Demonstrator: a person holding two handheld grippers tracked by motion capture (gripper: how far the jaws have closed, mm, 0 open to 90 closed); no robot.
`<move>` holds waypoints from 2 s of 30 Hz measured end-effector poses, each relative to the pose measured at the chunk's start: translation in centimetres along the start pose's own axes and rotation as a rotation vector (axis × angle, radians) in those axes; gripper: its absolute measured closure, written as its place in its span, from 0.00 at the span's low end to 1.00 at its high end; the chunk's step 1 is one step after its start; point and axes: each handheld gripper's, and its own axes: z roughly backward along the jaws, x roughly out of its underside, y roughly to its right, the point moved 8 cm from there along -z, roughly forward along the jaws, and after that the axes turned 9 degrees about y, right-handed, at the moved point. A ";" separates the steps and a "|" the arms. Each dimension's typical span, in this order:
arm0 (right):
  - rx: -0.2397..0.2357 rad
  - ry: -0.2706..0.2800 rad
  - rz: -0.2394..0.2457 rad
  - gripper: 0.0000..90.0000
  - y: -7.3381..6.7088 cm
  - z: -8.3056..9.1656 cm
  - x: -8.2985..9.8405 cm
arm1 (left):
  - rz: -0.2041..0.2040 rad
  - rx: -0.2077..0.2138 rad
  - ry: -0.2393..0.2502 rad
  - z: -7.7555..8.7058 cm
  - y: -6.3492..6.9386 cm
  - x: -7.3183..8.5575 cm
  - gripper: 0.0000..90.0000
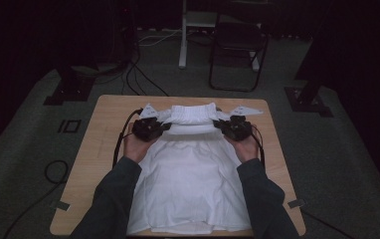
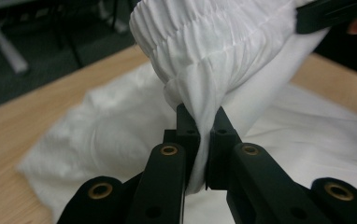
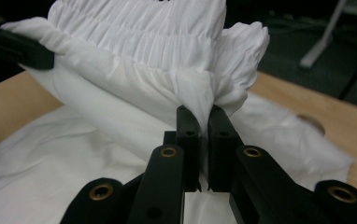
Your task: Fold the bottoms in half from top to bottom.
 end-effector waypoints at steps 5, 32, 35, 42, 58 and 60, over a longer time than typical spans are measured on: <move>-0.074 0.008 0.037 0.95 -3.0 4.4 1.3 | -0.048 0.058 -0.010 2.9 4.3 2.2 0.96; -0.062 -0.254 -0.023 0.93 -6.1 3.1 16.8 | -0.030 0.024 -0.304 -0.3 5.1 15.7 0.89; -0.070 -0.282 -0.046 0.75 -6.1 2.9 16.5 | 0.038 0.060 -0.303 0.2 5.3 14.8 0.71; -0.099 -0.126 -0.036 0.53 -6.2 5.2 12.4 | 0.089 0.031 -0.146 1.4 3.8 10.8 0.62; -0.041 -0.234 -0.141 0.82 -2.6 1.4 14.7 | 0.085 0.022 -0.264 -2.4 3.5 13.2 0.79; -0.125 -0.216 -0.120 0.80 -3.7 2.6 14.5 | 0.073 0.126 -0.261 -1.0 5.5 13.2 0.78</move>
